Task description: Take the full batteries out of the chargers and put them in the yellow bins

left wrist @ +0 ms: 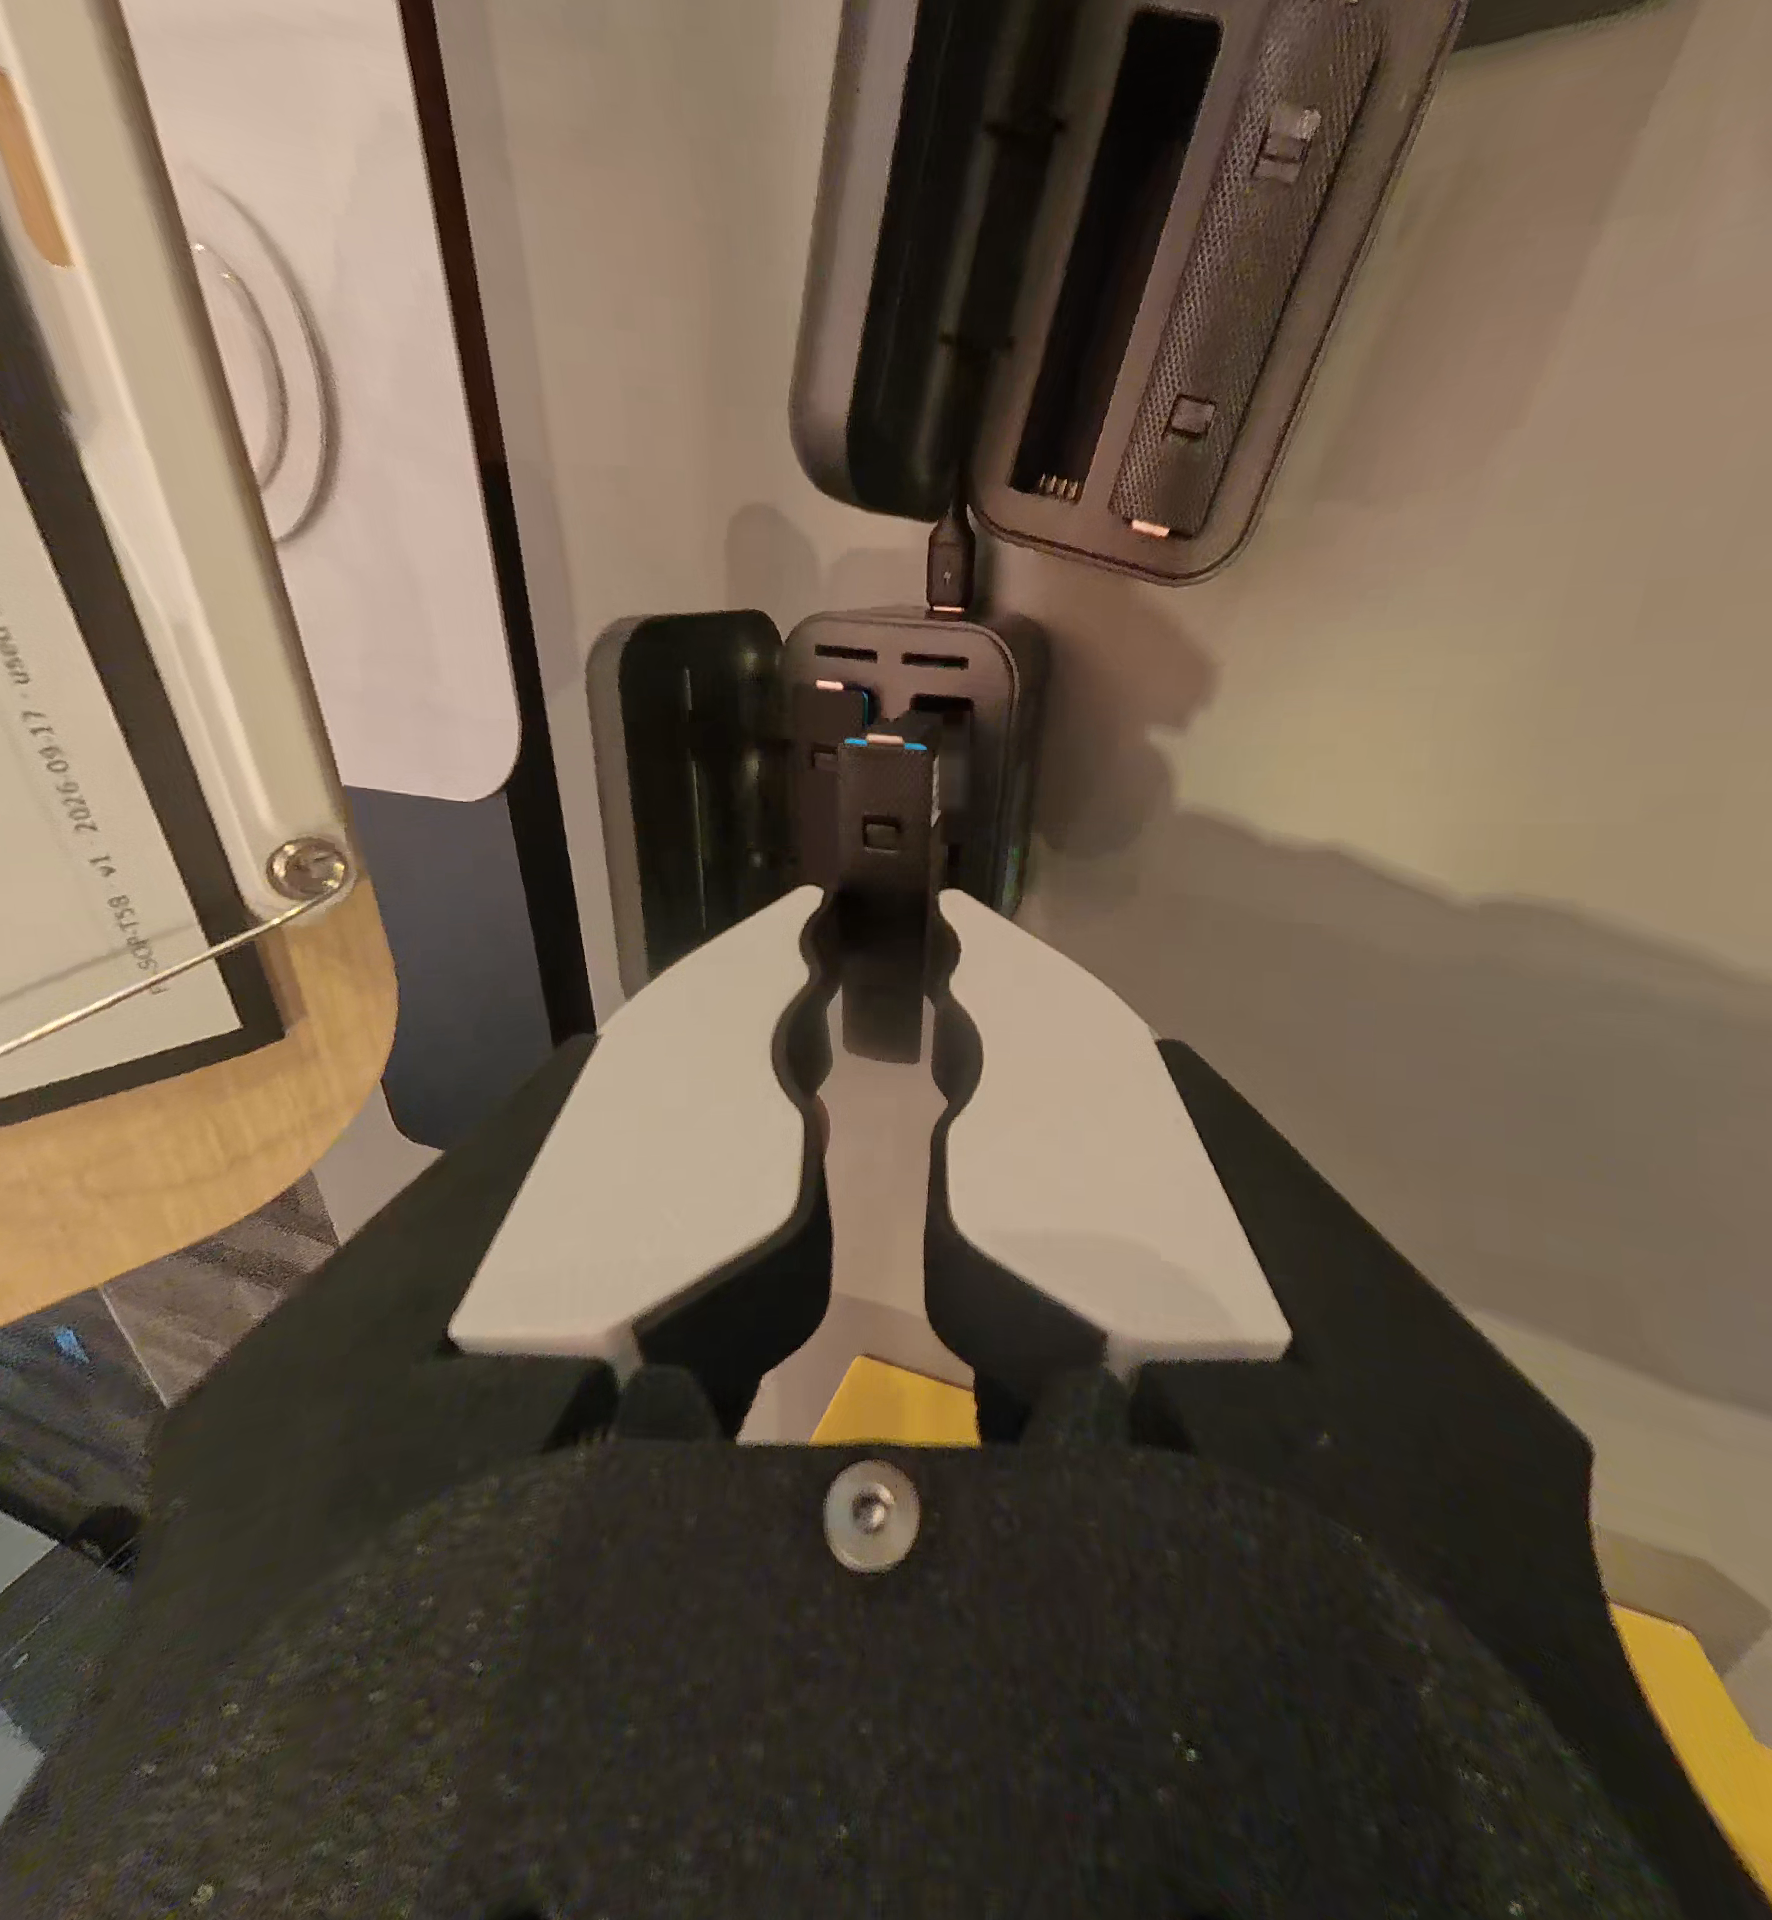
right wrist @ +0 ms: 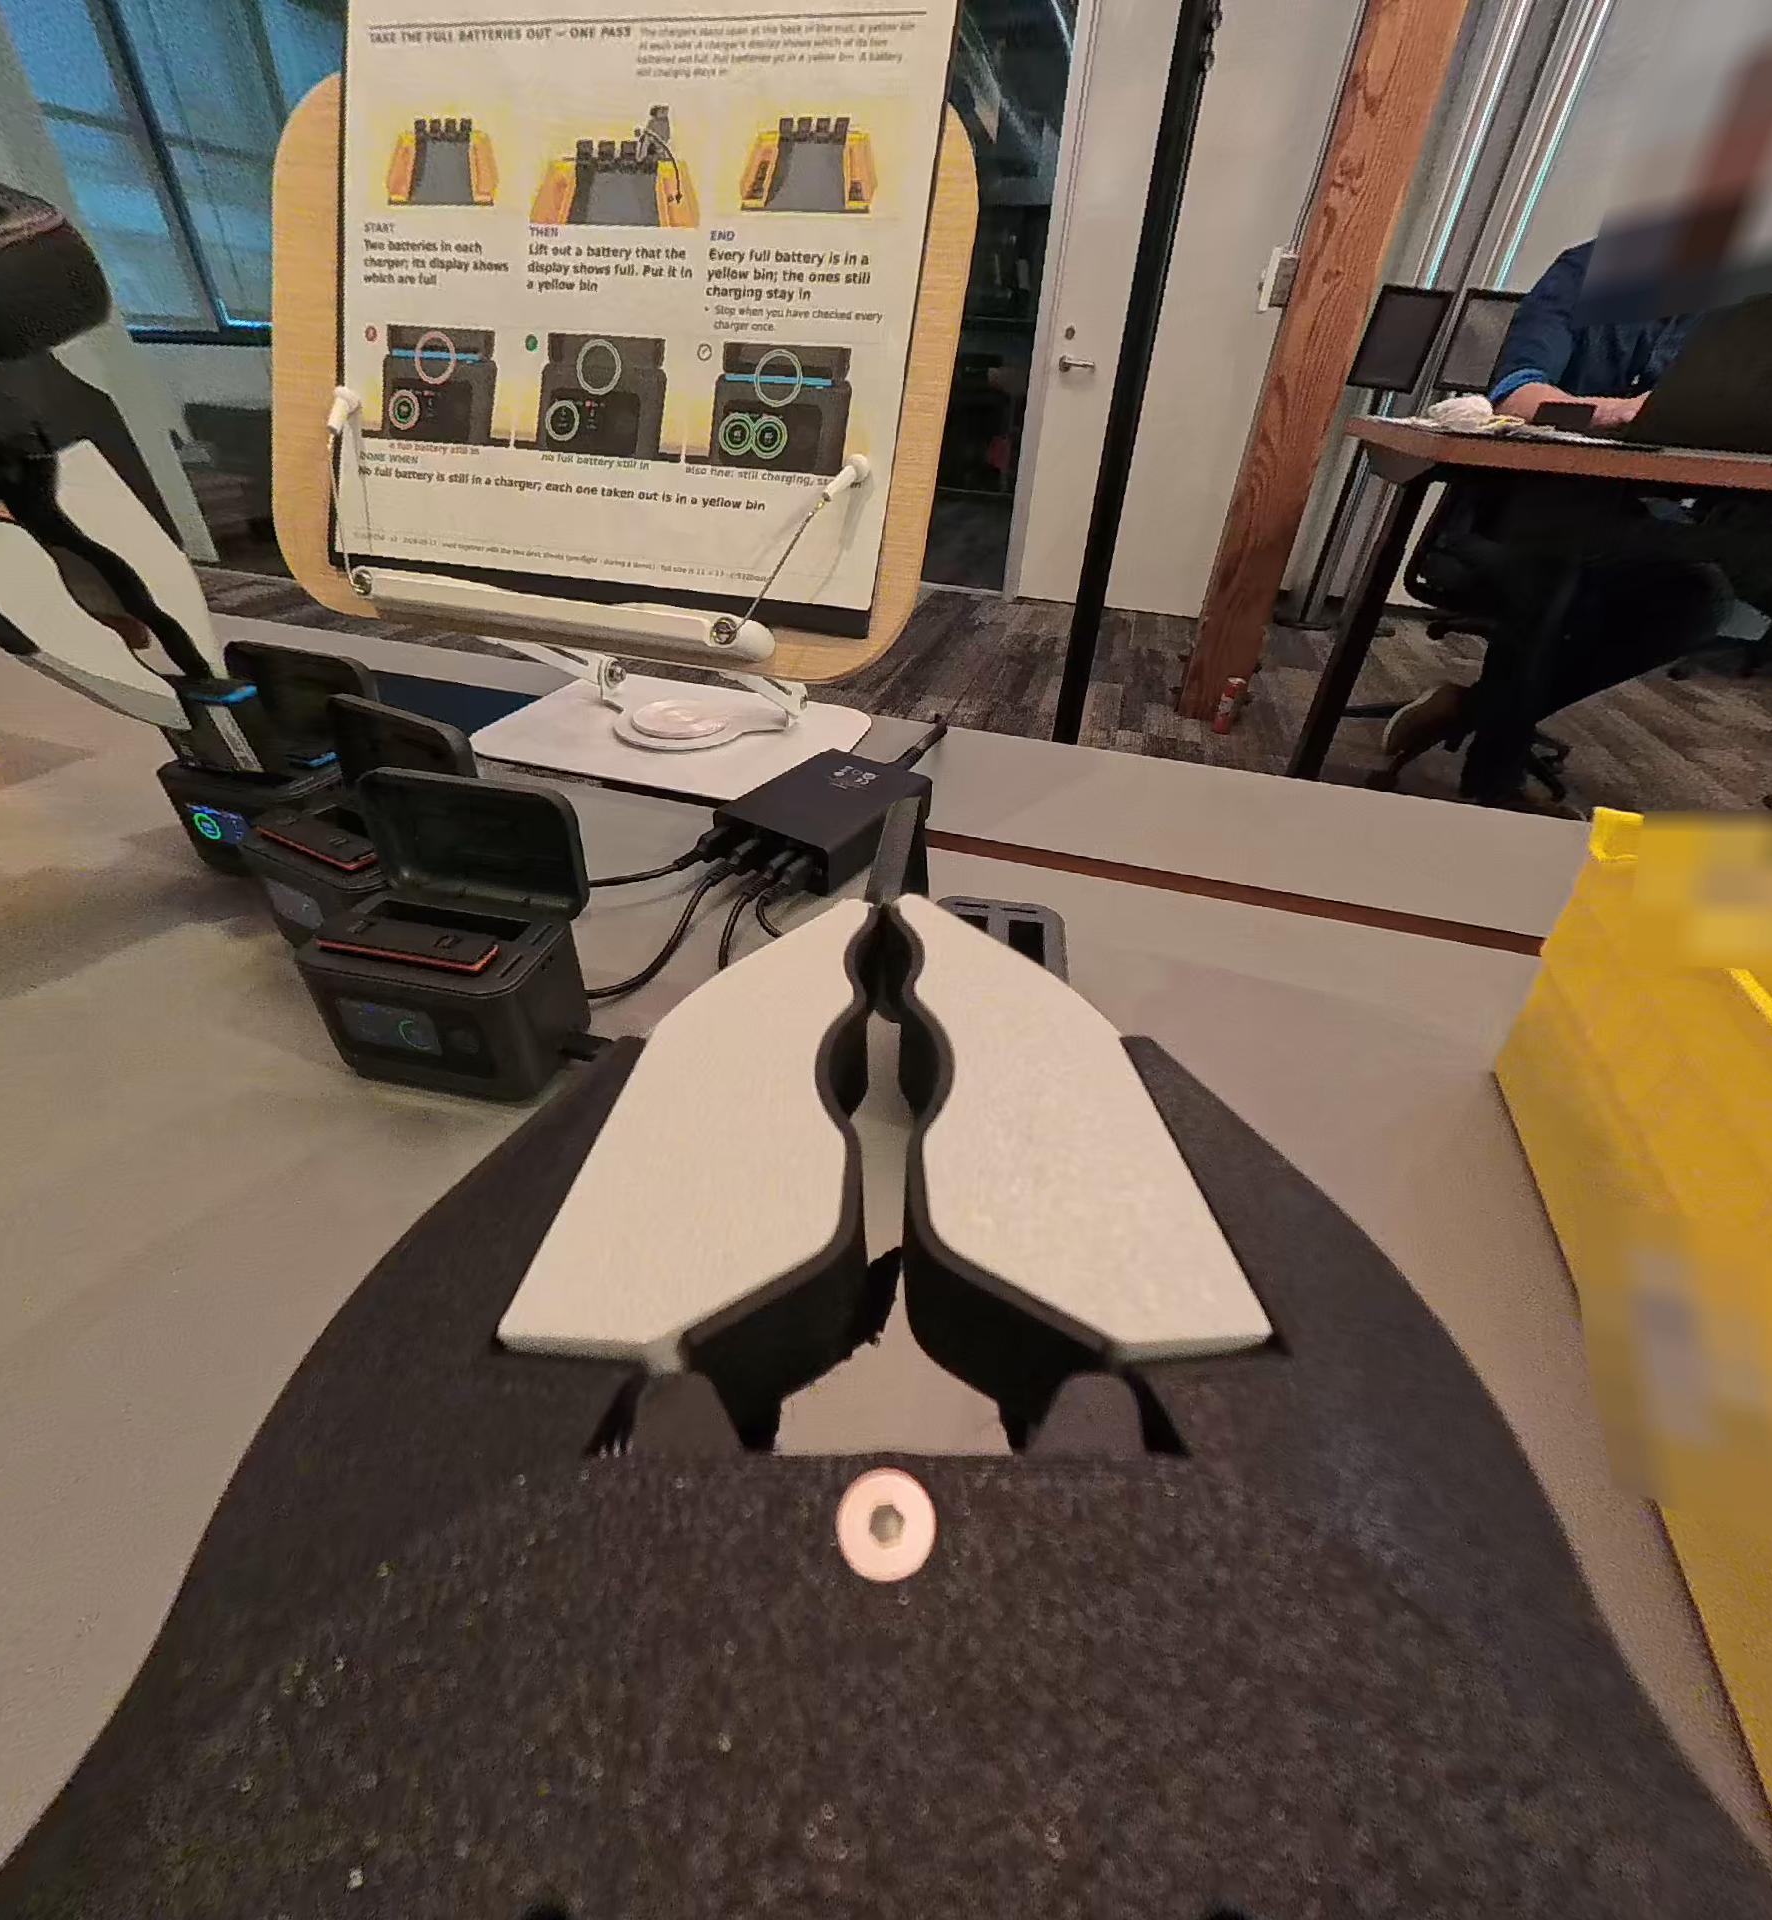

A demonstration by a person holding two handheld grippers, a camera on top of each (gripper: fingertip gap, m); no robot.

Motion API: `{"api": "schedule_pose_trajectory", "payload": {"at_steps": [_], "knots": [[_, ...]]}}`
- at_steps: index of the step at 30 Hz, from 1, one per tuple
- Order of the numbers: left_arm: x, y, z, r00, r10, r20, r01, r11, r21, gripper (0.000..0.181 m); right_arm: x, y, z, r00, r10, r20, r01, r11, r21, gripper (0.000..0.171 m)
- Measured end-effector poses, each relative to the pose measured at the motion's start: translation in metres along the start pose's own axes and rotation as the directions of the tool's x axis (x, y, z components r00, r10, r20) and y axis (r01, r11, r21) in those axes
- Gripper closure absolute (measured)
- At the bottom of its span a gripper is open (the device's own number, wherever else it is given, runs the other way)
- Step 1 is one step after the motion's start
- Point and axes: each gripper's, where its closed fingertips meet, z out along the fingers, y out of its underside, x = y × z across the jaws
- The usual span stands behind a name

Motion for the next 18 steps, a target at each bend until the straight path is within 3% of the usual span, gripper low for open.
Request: {"api": "schedule_pose_trajectory", "payload": {"at_steps": [6, 18], "knots": [[0.004, 0.001, 0.013, 0.999, 0.03, -0.028, -0.031, 0.999, -0.035, 0.166, -0.002, 0.005, 0.002, 1.0, 0.01, 0.015, -0.01, 1.0, -0.026, 0.171], [0.001, 0.002, 0.019, 1.0, -0.005, -0.003, 0.005, 0.999, 0.034, 0.16, -0.004, 0.011, 0.004, 0.999, 0.025, 0.029, -0.024, 0.999, -0.049, 0.171]]}}
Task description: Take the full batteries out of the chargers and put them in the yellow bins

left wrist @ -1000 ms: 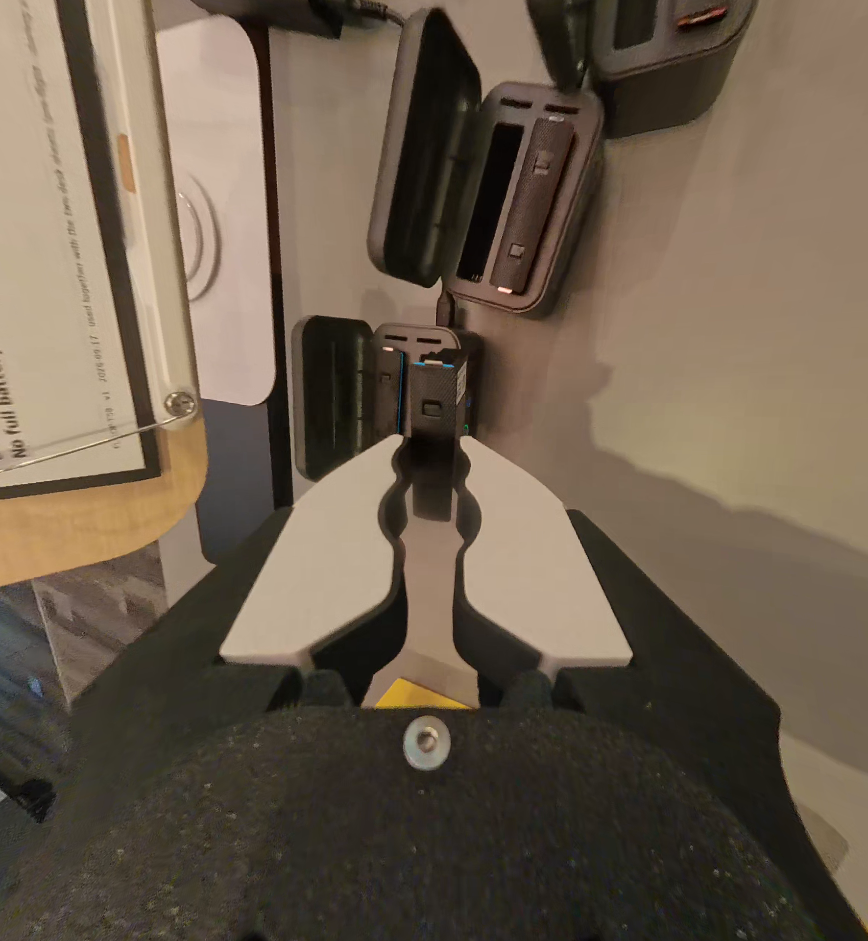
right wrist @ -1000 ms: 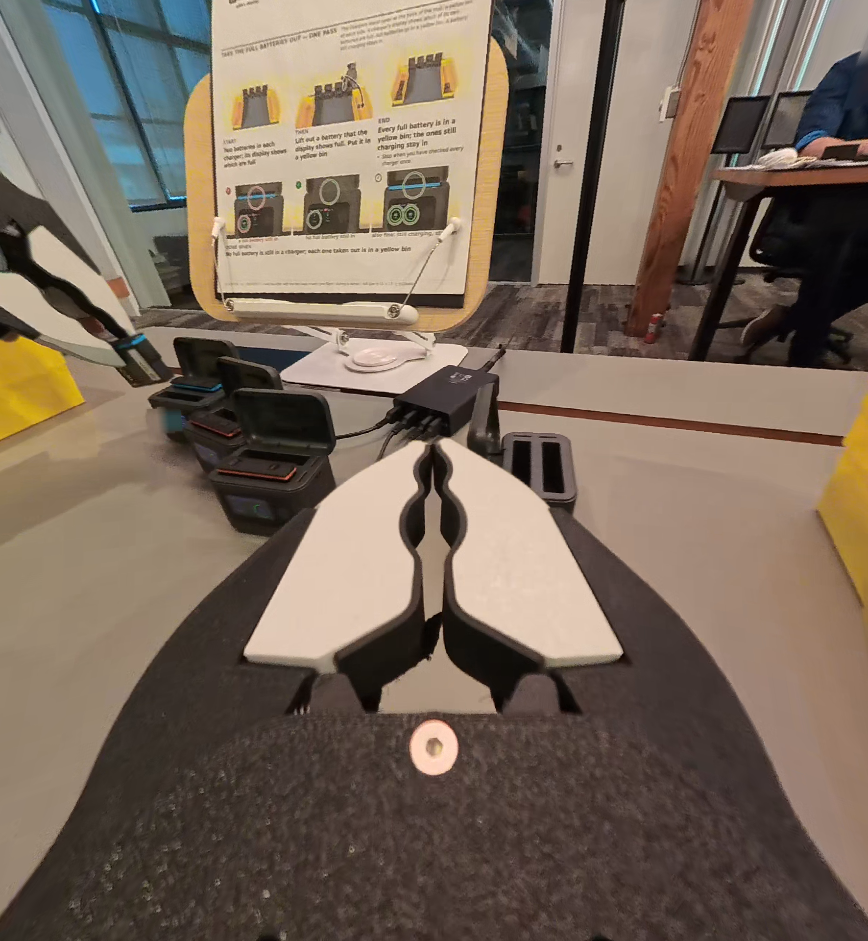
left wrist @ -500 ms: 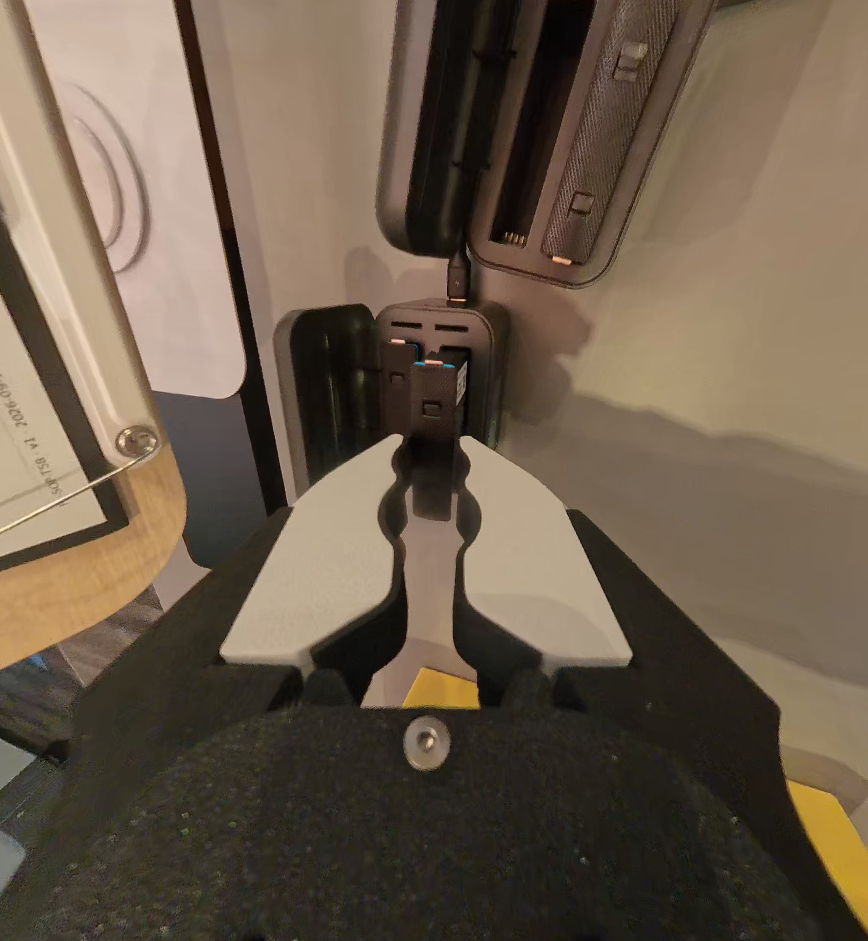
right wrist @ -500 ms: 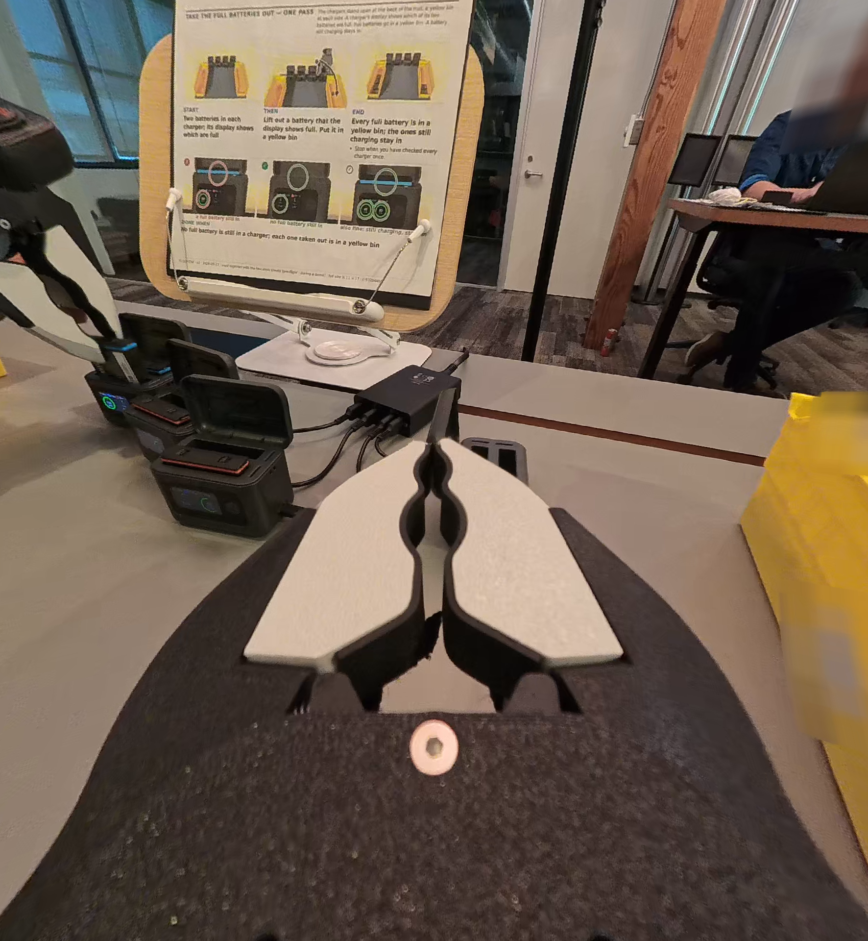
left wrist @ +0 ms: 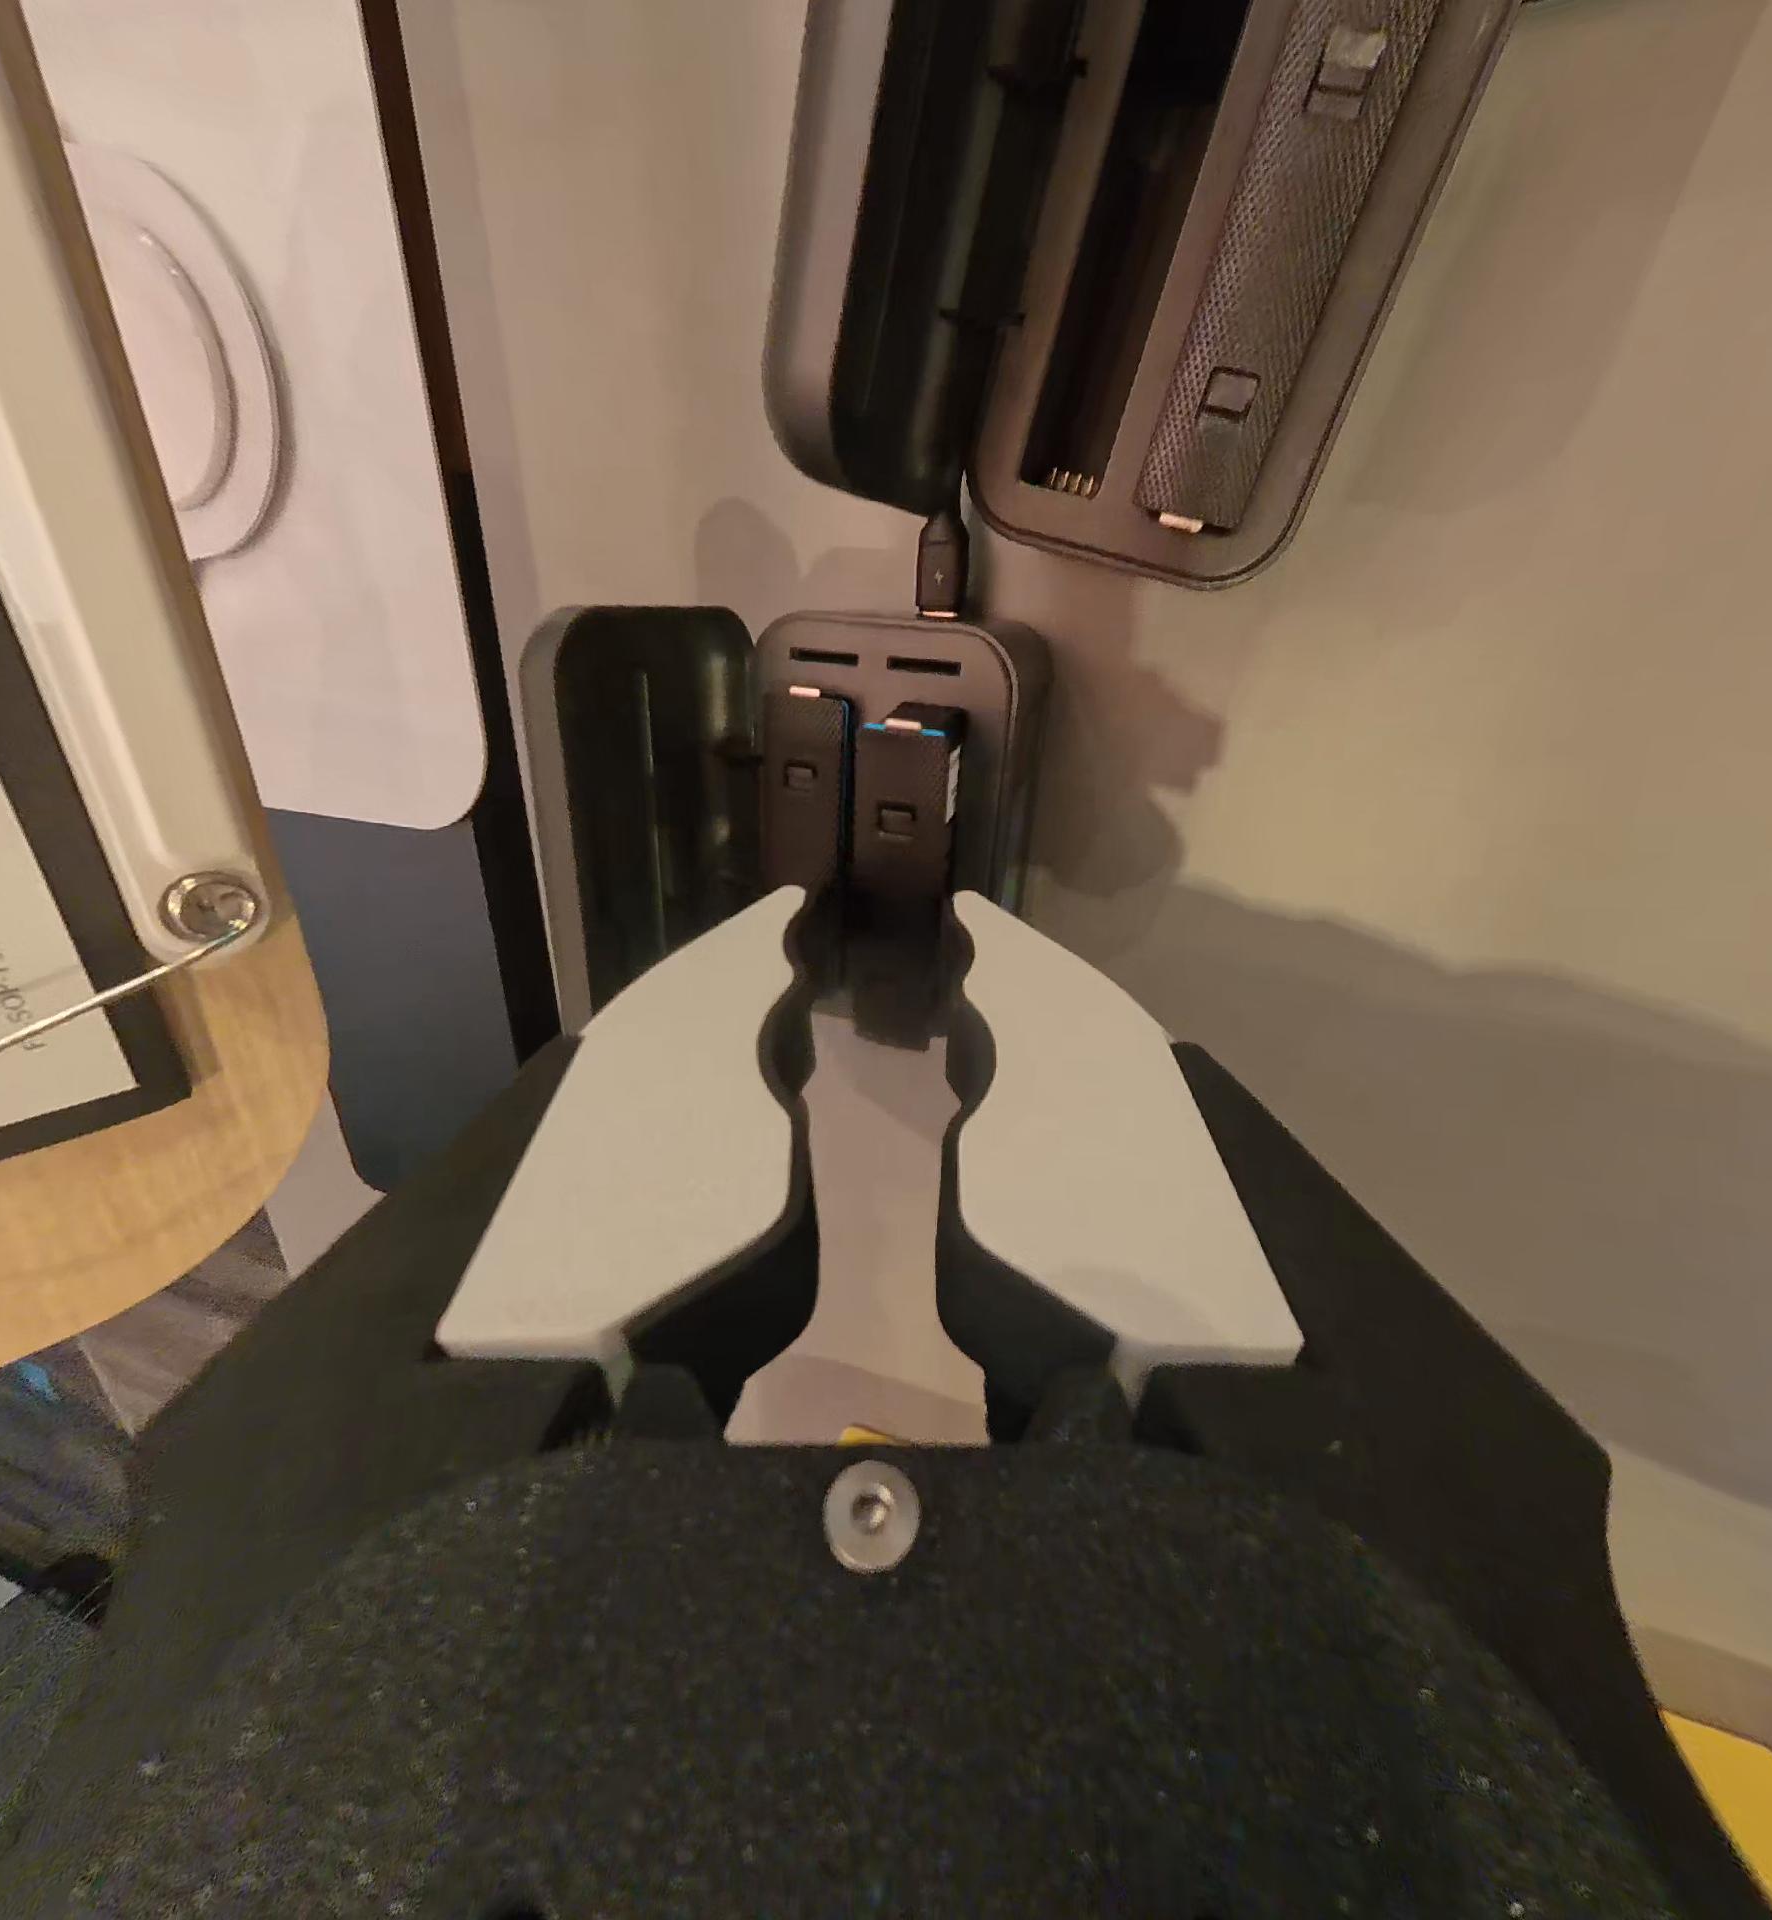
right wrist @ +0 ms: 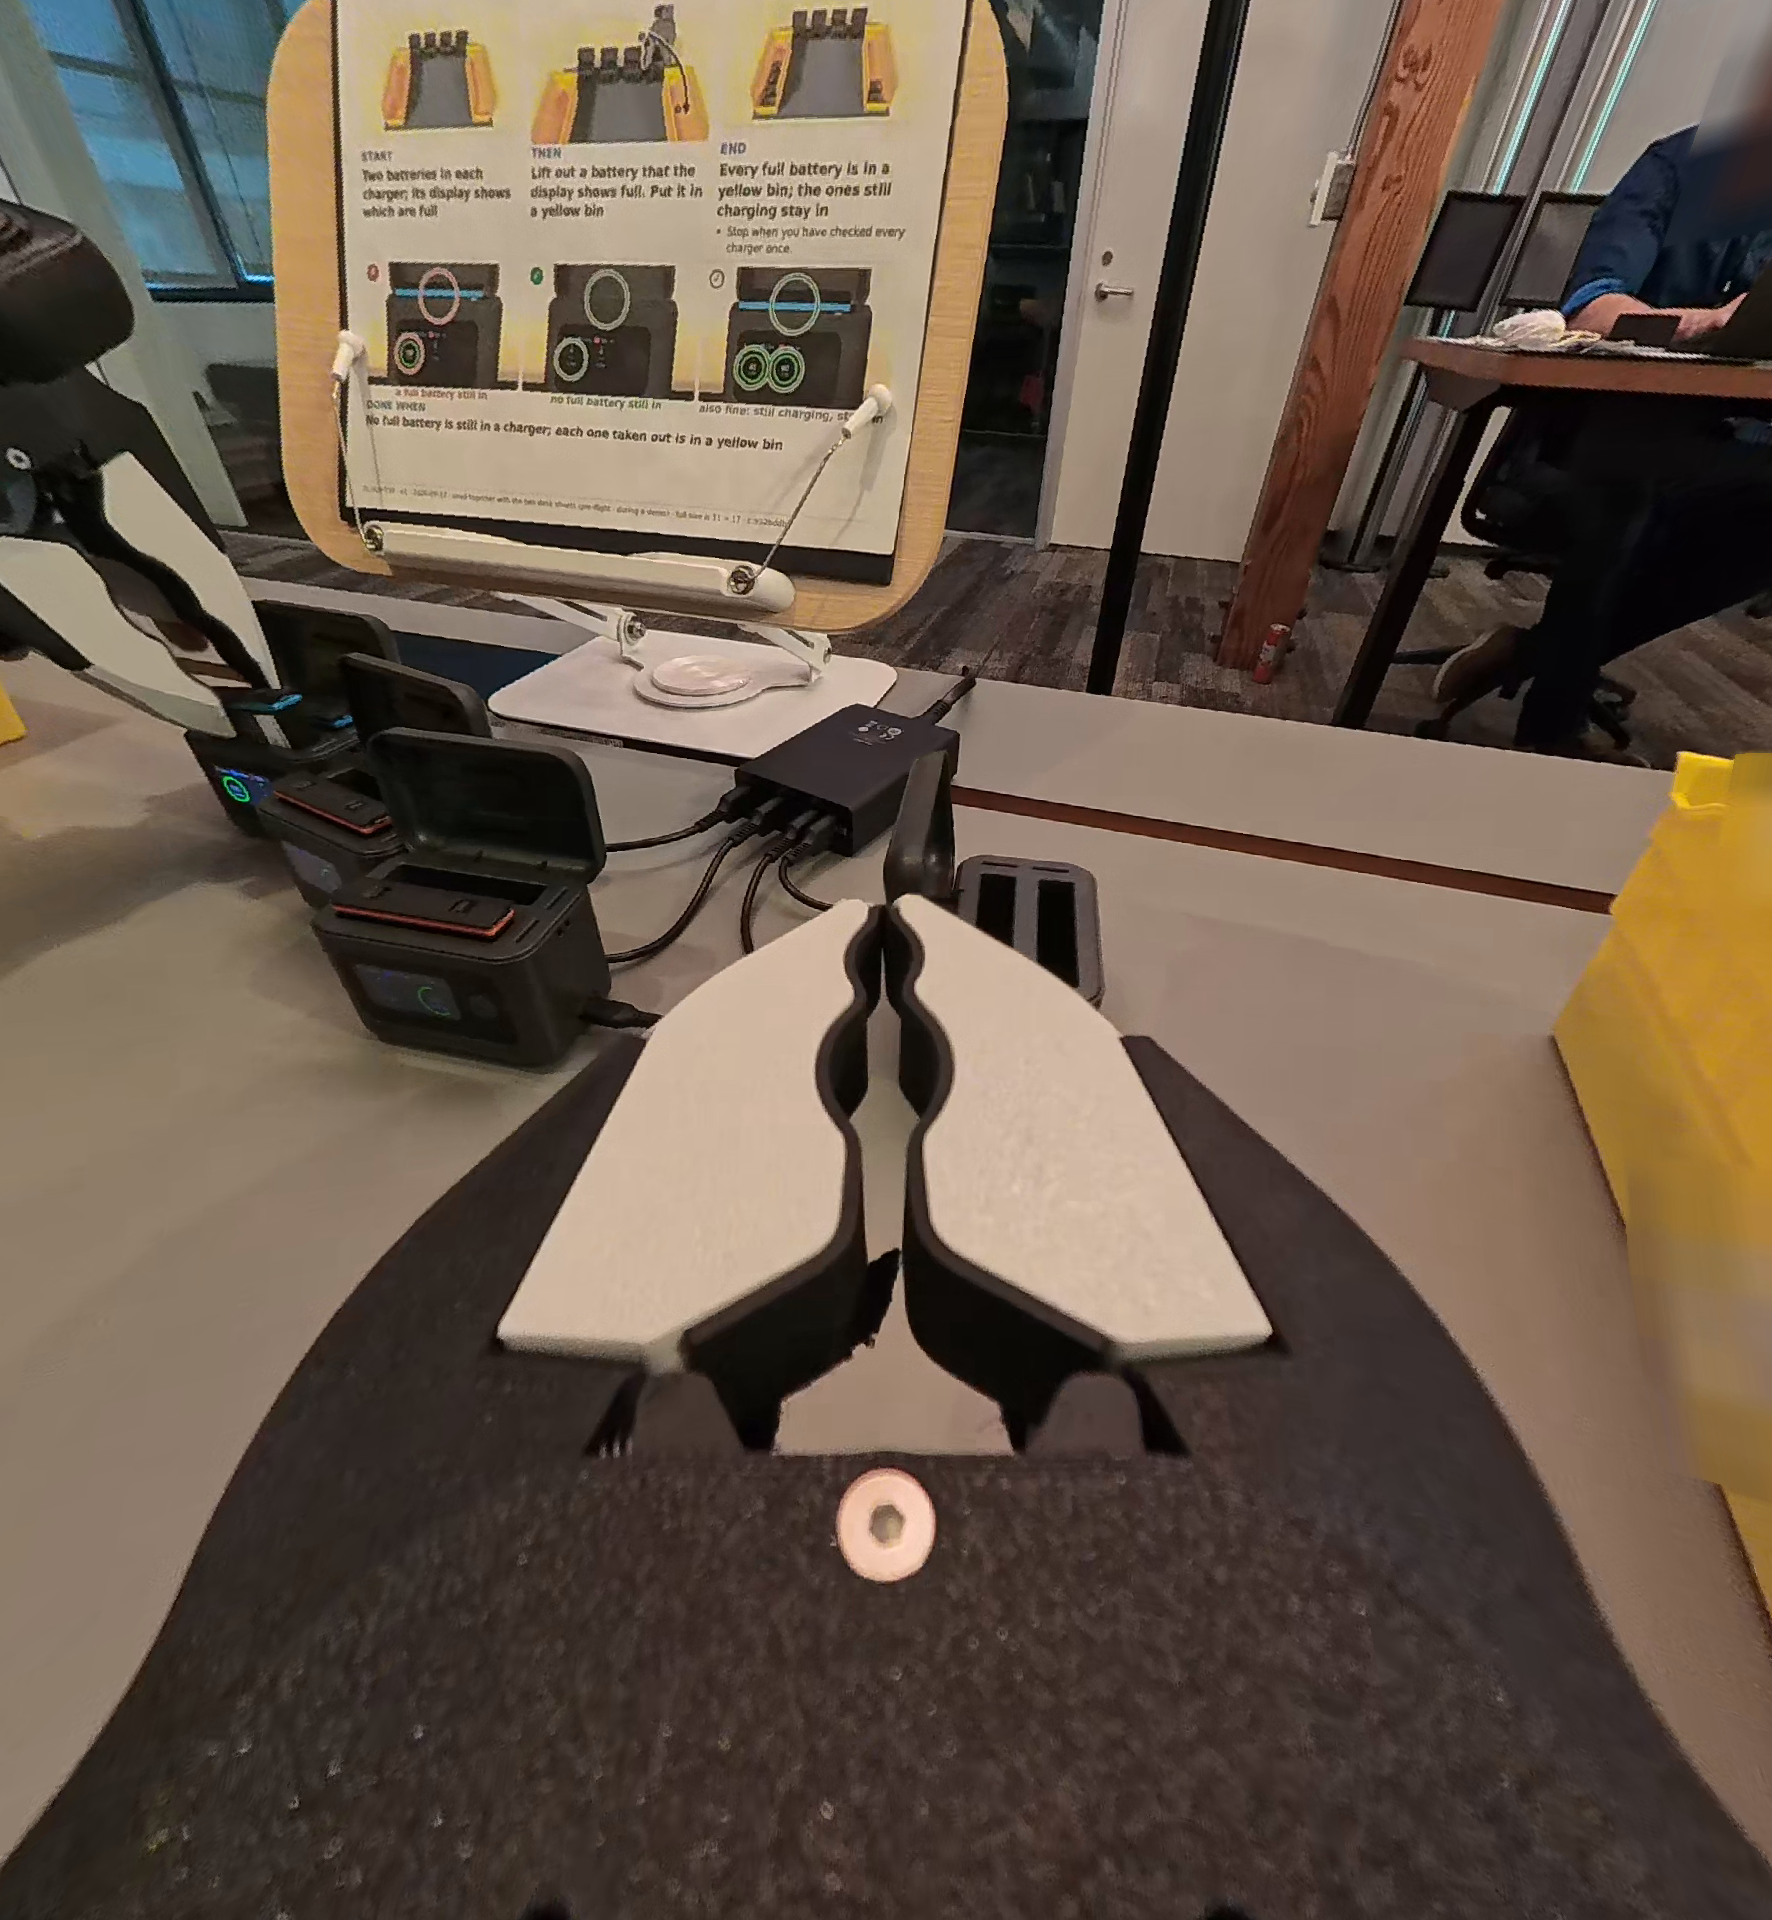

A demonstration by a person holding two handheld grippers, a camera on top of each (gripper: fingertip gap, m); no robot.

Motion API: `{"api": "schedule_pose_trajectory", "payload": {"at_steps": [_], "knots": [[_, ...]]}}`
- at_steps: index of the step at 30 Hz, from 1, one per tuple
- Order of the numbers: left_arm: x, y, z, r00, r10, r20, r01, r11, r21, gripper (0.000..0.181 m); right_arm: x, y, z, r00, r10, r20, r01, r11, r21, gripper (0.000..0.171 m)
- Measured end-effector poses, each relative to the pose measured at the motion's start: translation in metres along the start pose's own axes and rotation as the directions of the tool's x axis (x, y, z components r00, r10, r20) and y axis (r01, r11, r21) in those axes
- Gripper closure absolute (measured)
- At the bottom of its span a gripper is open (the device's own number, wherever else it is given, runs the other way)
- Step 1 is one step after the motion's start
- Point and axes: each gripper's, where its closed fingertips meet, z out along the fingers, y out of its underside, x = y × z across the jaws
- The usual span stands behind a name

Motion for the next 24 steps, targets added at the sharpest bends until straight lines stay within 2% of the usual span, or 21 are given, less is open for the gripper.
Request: {"api": "schedule_pose_trajectory", "payload": {"at_steps": [11, 13, 24], "knots": [[0.002, -0.004, -0.009, 1.0, 0.017, -0.026, -0.017, 1.0, -0.007, 0.159, -0.007, 0.005, 0.002, 0.999, 0.011, 0.036, -0.01, 1.0, -0.025, 0.171], [0.002, -0.002, -0.005, 0.999, 0.025, -0.023, -0.026, 0.999, -0.029, 0.167, -0.008, 0.005, 0.002, 0.999, 0.007, 0.043, -0.006, 1.0, -0.025, 0.171], [-0.002, -0.001, -0.018, 0.998, -0.001, -0.061, -0.003, 0.998, -0.058, 0.167, -0.012, 0.007, 0.003, 0.997, 0.014, 0.07, -0.011, 0.999, -0.04, 0.171]]}}
